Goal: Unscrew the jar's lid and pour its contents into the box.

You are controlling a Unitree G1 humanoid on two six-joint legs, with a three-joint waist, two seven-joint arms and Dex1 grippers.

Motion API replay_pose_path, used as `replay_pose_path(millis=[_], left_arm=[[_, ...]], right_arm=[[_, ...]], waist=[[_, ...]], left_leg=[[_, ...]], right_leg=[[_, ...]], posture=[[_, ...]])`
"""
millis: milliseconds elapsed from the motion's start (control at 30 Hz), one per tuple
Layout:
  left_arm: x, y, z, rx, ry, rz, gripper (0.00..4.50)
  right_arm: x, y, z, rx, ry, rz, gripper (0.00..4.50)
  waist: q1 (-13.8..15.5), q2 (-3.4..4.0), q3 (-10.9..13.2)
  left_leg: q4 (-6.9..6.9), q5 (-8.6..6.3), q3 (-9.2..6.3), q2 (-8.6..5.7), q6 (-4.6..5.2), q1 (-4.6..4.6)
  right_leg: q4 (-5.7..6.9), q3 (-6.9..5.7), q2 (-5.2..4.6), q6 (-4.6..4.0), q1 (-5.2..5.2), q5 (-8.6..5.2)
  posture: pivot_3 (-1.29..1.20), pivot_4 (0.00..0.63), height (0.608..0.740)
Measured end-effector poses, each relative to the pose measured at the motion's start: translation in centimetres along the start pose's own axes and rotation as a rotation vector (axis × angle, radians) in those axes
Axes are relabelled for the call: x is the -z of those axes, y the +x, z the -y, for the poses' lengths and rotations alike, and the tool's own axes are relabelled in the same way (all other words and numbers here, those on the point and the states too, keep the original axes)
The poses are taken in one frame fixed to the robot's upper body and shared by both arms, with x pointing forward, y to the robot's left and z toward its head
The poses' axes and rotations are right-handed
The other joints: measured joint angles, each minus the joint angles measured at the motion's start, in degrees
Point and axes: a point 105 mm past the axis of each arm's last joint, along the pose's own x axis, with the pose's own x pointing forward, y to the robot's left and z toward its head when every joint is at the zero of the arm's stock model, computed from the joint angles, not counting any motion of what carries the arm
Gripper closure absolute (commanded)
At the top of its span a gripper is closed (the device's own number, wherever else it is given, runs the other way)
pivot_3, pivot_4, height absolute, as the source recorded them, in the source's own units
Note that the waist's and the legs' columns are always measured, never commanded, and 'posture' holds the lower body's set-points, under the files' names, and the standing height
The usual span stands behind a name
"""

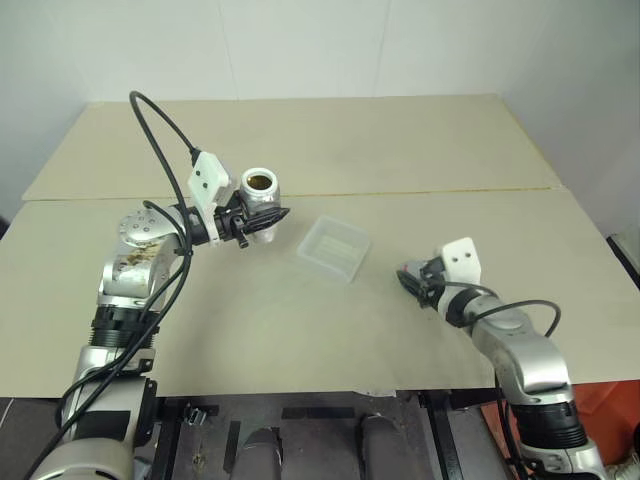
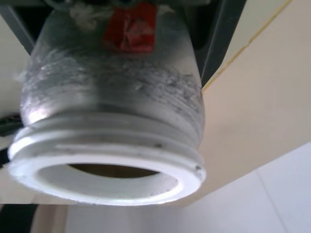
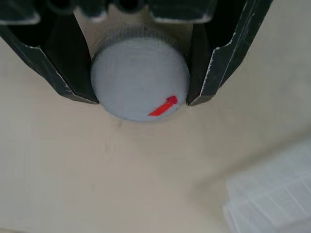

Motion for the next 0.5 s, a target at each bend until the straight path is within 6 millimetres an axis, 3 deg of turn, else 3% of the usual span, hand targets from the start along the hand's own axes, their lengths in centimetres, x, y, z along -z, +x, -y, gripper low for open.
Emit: replay_pose_path(millis=[100, 233, 400, 500], left_arm=[[-0.2, 0.4, 0.0, -0.021, 0.067, -0.007, 2.58], [0.1, 1.8, -1.1, -0.127, 0.353, -0.077, 2.58], [-0.6, 4.2, -2.4, -0.239, 0.885, -0.104, 2.58], [-1.9, 5.7, -2.4, -0.235, 1.240, -0.082, 2.58]], right_arm=[[0.1, -0.1, 0.3, 0.001, -0.010, -0.006, 0.03], [-0.6, -1.1, 0.3, -0.098, -0.015, -0.039, 0.03], [-7.2, -3.8, -1.1, -0.330, -0.013, 0.066, 0.03], [-9.2, -5.0, -2.4, -0.452, -0.012, 0.078, 0.03]], waist=[[0.1, 0.00, 0.0], [0.4, 0.00, 0.0], [0.6, -0.02, 0.0], [1.2, -0.05, 0.0]], left_leg=[[-0.01, 0.00, 0.00, 0.00, 0.00, 0.03], [0.01, 0.00, 0.00, -0.01, 0.00, 0.00], [0.00, 0.00, -0.01, -0.02, 0.01, -0.02], [0.02, -0.01, -0.01, -0.03, 0.02, -0.09]], right_leg=[[0.00, 0.00, 0.00, 0.00, 0.00, 0.00], [-0.03, 0.00, 0.00, 0.00, 0.00, 0.01], [-0.07, -0.01, 0.01, 0.00, -0.01, 0.01], [-0.11, -0.02, 0.00, 0.04, -0.01, 0.03]], posture=[[0.00, 0.150, 0.740], [0.00, 0.150, 0.740], [0.00, 0.150, 0.740], [0.00, 0.150, 0.740]])
